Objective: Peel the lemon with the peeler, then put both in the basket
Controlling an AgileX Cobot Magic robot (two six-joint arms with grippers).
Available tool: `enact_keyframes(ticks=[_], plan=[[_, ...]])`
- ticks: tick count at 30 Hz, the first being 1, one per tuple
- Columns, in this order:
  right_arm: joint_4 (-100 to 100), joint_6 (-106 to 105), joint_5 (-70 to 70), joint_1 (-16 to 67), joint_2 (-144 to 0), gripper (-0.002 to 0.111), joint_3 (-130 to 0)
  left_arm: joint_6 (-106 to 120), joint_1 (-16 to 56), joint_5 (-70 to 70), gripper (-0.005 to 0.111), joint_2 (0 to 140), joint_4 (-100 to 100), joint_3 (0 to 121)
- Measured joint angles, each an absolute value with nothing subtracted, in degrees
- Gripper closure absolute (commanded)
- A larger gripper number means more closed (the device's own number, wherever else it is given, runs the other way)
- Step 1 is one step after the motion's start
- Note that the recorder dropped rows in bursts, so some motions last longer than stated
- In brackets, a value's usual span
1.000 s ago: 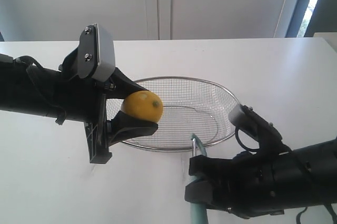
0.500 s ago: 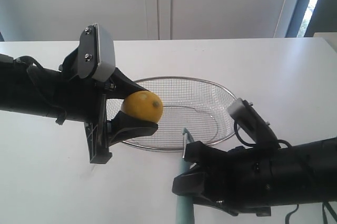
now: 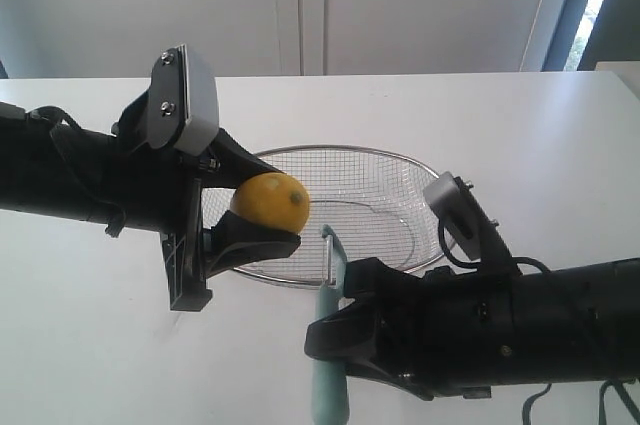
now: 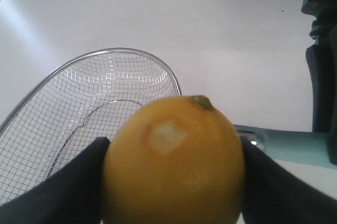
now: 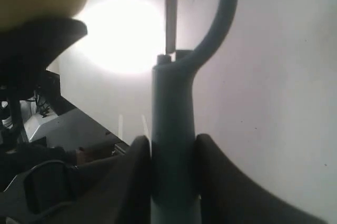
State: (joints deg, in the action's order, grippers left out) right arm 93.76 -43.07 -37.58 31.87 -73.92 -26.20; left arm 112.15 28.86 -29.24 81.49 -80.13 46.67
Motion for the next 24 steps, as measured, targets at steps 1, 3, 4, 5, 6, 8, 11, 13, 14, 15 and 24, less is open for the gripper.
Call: enact_keyframes(ticks=[1, 3, 4, 5, 6, 8, 11, 13, 14, 15, 24], plan=[[93.9, -43.5, -37.7, 31.9, -73.9, 0.108, -26.2, 112.1, 28.9, -29.7, 0.106, 81.5, -80.1, 46.7], [94.1, -44.4, -38.1, 31.9, -73.9, 0.108, -26.2, 112.1, 28.9, -30.6, 0.106, 81.5, -80.1, 46.7], [94.4, -44.8, -38.3, 31.9, -73.9, 0.108, -26.2, 112.1, 28.9, -30.9, 0.106, 81.5, -80.1, 46.7], [94.6, -45.0, -38.6, 31.9, -73.9, 0.108, -26.2, 112.1, 28.9, -31.3, 0.106, 81.6, -80.1, 46.7], [94.8, -45.1, -38.7, 31.9, -73.9, 0.108, -26.2, 112.1, 28.9, -31.6, 0.106, 81.9, -80.2, 46.7], [95.0, -45.4, -39.1, 31.9, -73.9, 0.108, -26.2, 112.1, 28.9, -32.5, 0.106, 82.5, -80.3, 46.7], [95.0, -45.5, -39.1, 31.9, -74.0, 0.108, -26.2, 112.1, 28.9, -33.8, 0.106, 83.6, -80.4, 46.7], [95.0, -45.6, -39.1, 31.9, -74.1, 0.108, -26.2, 112.1, 28.9, -34.2, 0.106, 84.4, -80.4, 46.7], [95.0, -45.6, -39.1, 31.9, -74.4, 0.108, -26.2, 112.1, 28.9, -34.2, 0.106, 84.5, -80.4, 46.7], [95.0, -45.6, -39.1, 31.9, -74.7, 0.108, -26.2, 112.1, 28.9, -34.2, 0.106, 84.6, -80.4, 46.7], [98.7, -50.6, -42.7, 31.9, -77.7, 0.108, -26.2, 112.1, 28.9, -34.2, 0.106, 84.8, -80.6, 46.7]])
